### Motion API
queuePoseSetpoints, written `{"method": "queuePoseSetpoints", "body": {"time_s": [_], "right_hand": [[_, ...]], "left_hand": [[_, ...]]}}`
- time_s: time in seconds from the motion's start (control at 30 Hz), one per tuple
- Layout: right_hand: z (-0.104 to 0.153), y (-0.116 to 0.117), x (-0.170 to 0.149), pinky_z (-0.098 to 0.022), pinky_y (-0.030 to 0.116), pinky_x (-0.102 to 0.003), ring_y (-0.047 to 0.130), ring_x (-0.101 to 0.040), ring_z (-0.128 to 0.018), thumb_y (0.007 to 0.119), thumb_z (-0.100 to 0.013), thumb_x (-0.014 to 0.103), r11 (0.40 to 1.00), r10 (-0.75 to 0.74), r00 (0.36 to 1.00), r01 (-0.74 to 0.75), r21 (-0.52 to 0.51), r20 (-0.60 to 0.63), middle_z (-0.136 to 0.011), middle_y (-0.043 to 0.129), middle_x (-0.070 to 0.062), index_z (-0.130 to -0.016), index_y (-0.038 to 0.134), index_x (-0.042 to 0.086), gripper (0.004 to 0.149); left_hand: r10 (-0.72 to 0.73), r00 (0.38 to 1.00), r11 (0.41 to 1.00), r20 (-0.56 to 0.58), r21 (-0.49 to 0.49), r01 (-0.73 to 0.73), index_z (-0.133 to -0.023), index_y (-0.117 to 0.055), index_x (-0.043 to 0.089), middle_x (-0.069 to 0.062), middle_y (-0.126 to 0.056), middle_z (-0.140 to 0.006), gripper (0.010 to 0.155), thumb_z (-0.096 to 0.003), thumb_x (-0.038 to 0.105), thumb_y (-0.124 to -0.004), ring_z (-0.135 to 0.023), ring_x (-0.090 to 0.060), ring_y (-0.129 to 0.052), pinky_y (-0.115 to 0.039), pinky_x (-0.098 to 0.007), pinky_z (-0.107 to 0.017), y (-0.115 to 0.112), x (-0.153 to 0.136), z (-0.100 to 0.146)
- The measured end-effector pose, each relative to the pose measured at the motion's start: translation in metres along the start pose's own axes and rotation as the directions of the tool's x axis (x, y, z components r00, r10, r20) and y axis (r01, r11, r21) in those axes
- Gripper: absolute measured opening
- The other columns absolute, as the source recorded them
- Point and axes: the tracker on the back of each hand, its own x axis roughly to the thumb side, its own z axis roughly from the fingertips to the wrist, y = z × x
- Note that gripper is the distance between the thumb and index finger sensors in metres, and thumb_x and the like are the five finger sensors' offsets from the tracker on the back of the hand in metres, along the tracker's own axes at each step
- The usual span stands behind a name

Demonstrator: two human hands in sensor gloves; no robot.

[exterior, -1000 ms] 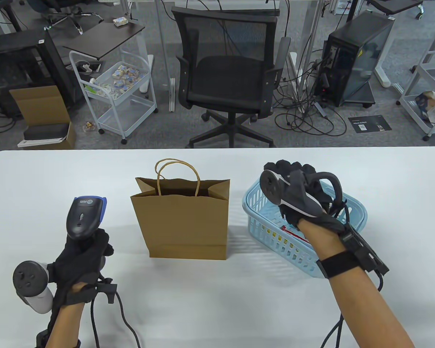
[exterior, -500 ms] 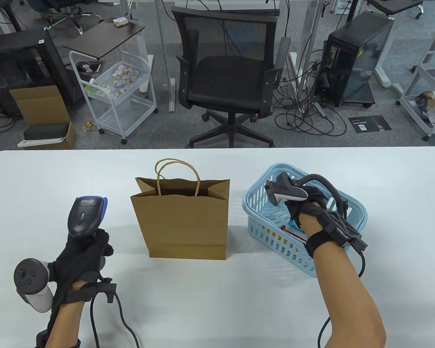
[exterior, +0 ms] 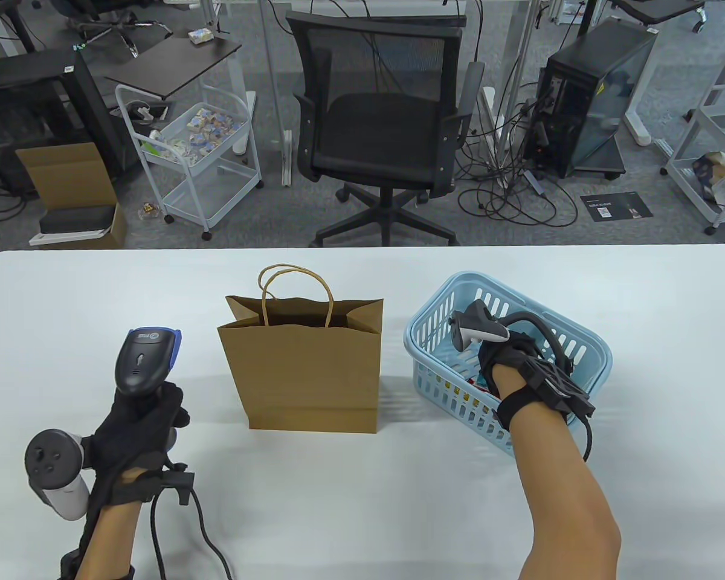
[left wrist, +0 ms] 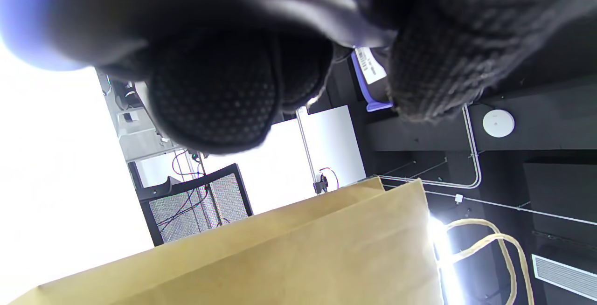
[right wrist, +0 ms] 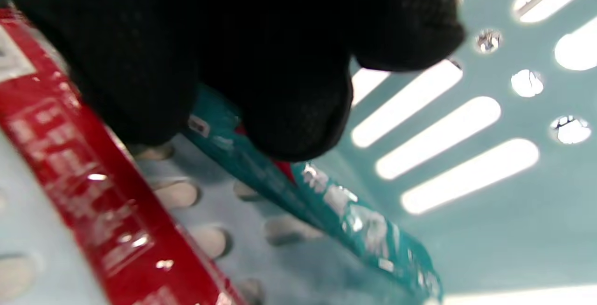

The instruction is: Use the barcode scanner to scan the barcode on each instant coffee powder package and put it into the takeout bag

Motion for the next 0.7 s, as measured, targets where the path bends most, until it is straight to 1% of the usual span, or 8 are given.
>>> {"method": "queuePoseSetpoints", "body": {"time_s": [0.07,0.13,0.3,0.4,0.5,0.53,0.67,0.7], "right_hand": [[-0.001,-0.002,0.0,-0.03,0.09,-0.031,0.111,-0.015,-0.043,0.1,-0.037,0.044,1.0,-0.013,1.0,0.013,-0.001,0.004,-0.075,0.106,-0.004,-0.081,0.09,0.032,0.047],[0.0,-0.005,-0.002,-0.03,0.09,-0.032,0.111,-0.015,-0.044,0.099,-0.038,0.043,0.998,-0.055,0.998,0.055,-0.004,0.007,-0.076,0.105,-0.004,-0.082,0.09,0.033,0.046],[0.012,-0.018,-0.013,-0.031,0.09,-0.032,0.111,-0.017,-0.045,0.098,-0.038,0.043,0.989,-0.131,0.991,0.132,-0.068,0.015,-0.079,0.104,-0.005,-0.083,0.088,0.034,0.047],[0.026,-0.029,-0.021,-0.031,0.089,-0.032,0.111,-0.017,-0.046,0.098,-0.038,0.043,0.976,-0.173,0.984,0.176,-0.125,0.037,-0.08,0.103,-0.005,-0.084,0.088,0.034,0.048],[0.048,-0.046,-0.029,-0.031,0.089,-0.032,0.111,-0.016,-0.046,0.098,-0.038,0.044,0.932,-0.277,0.955,0.295,-0.212,0.11,-0.08,0.103,-0.005,-0.084,0.087,0.034,0.048],[0.052,-0.049,-0.03,-0.031,0.089,-0.032,0.111,-0.017,-0.046,0.098,-0.038,0.044,0.924,-0.289,0.95,0.31,-0.225,0.122,-0.08,0.103,-0.005,-0.084,0.087,0.034,0.048],[0.086,-0.07,-0.043,-0.032,0.089,-0.033,0.11,-0.017,-0.045,0.098,-0.038,0.044,0.836,-0.34,0.916,0.399,-0.377,0.214,-0.08,0.103,-0.004,-0.084,0.087,0.034,0.048],[0.095,-0.075,-0.048,-0.032,0.089,-0.033,0.11,-0.017,-0.045,0.098,-0.038,0.043,0.802,-0.359,0.902,0.429,-0.416,0.238,-0.08,0.103,-0.004,-0.084,0.087,0.034,0.048]], "left_hand": [[-0.004,1.0,1.0,-0.001,-0.006,0.004,-0.106,-0.059,0.031,0.007,-0.091,-0.08,0.069,-0.0498,0.059,-0.088,-0.047,-0.018,-0.109,-0.086,-0.043,-0.051,-0.001,0.0,-0.001],[0.006,1.0,1.0,-0.005,-0.005,-0.006,-0.106,-0.059,0.031,0.007,-0.091,-0.08,0.069,-0.0499,0.058,-0.088,-0.047,-0.018,-0.109,-0.086,-0.043,-0.051,-0.001,-0.001,-0.001],[0.026,1.0,1.0,0.0,0.013,-0.026,-0.106,-0.059,0.031,0.007,-0.09,-0.08,0.069,-0.05,0.058,-0.088,-0.047,-0.019,-0.109,-0.086,-0.043,-0.051,0.002,0.0,-0.001],[0.037,0.999,0.999,0.003,0.02,-0.037,-0.106,-0.059,0.031,0.007,-0.091,-0.08,0.069,-0.0501,0.058,-0.088,-0.047,-0.019,-0.109,-0.086,-0.043,-0.051,0.004,0.0,-0.001],[0.045,0.999,0.999,0.004,0.025,-0.045,-0.106,-0.059,0.031,0.007,-0.09,-0.08,0.069,-0.05,0.058,-0.088,-0.047,-0.019,-0.109,-0.086,-0.043,-0.051,0.004,0.001,-0.001],[0.045,0.999,0.999,0.005,0.025,-0.045,-0.106,-0.059,0.031,0.007,-0.09,-0.08,0.069,-0.0502,0.058,-0.088,-0.047,-0.019,-0.109,-0.086,-0.043,-0.051,0.004,0.001,0.0],[0.037,0.999,0.999,0.021,0.023,-0.037,-0.106,-0.059,0.031,0.007,-0.09,-0.08,0.069,-0.0502,0.058,-0.088,-0.048,-0.019,-0.109,-0.086,-0.044,-0.051,0.004,0.002,0.0],[0.036,0.999,0.999,0.025,0.024,-0.037,-0.106,-0.059,0.031,0.007,-0.091,-0.08,0.069,-0.0502,0.058,-0.088,-0.047,-0.019,-0.109,-0.086,-0.043,-0.051,0.004,0.003,0.001]]}}
